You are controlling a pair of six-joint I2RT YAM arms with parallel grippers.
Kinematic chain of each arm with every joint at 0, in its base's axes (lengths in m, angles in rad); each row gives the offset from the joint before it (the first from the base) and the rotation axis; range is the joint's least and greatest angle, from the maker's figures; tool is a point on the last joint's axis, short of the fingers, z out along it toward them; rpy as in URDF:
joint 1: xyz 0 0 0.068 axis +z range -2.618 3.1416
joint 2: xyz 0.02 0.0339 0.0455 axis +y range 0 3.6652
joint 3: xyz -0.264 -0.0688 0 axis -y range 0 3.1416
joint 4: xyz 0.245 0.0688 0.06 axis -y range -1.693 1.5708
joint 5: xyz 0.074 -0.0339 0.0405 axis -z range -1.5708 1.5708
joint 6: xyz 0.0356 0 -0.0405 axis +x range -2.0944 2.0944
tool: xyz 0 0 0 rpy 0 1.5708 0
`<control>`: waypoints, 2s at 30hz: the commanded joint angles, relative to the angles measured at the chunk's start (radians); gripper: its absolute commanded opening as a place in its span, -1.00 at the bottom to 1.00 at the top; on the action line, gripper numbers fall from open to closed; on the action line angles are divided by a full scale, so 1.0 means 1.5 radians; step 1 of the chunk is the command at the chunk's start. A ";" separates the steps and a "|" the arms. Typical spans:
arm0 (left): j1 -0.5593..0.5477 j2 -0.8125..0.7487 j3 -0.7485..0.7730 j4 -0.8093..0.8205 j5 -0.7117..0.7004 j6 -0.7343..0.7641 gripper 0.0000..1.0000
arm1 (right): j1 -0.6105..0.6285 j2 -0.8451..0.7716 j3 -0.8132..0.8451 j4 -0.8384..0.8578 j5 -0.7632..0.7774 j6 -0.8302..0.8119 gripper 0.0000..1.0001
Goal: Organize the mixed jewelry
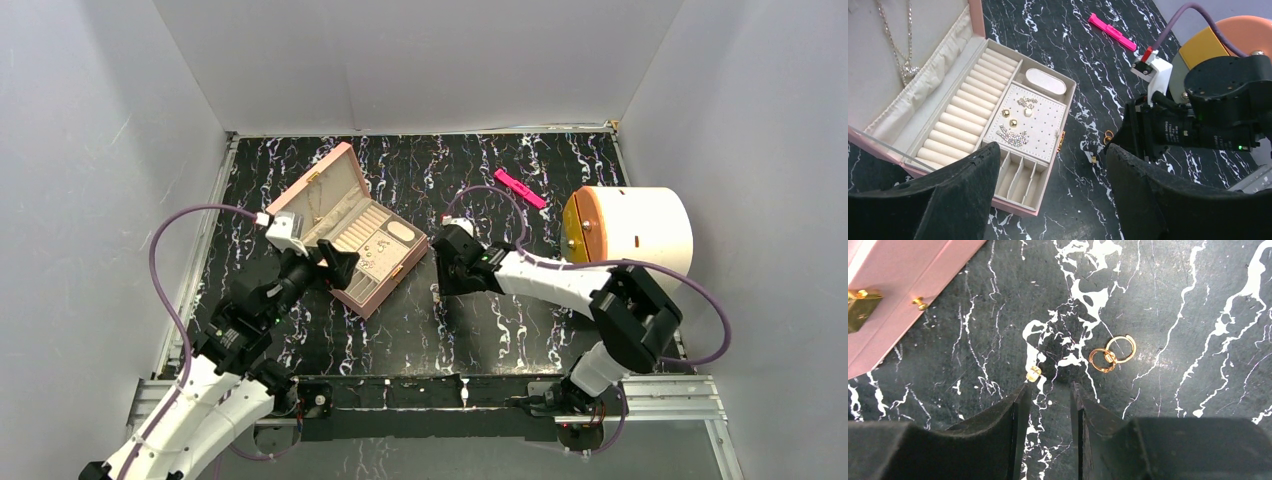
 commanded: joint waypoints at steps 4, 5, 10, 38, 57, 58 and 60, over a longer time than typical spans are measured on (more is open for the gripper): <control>-0.003 -0.009 -0.010 0.021 -0.006 -0.017 0.50 | 0.023 0.053 0.069 -0.042 0.042 0.022 -0.14; -0.003 -0.003 -0.007 0.020 -0.007 -0.016 0.50 | 0.025 0.060 0.076 -0.044 0.042 0.020 -0.13; -0.003 0.025 0.001 0.009 -0.005 -0.018 0.50 | 0.035 0.090 0.097 -0.047 0.041 0.009 -0.13; -0.003 0.052 0.002 0.012 -0.001 -0.020 0.50 | 0.046 0.131 0.112 -0.036 0.055 -0.003 -0.66; -0.003 0.060 0.004 0.013 0.008 -0.018 0.50 | 0.048 0.131 0.107 -0.009 0.042 -0.003 -1.00; -0.003 0.060 0.004 0.013 0.008 -0.019 0.50 | 0.048 0.131 0.106 -0.010 0.042 -0.004 -1.00; -0.003 0.062 0.004 0.013 0.009 -0.019 0.50 | 0.048 0.129 0.105 -0.009 0.045 -0.004 -1.00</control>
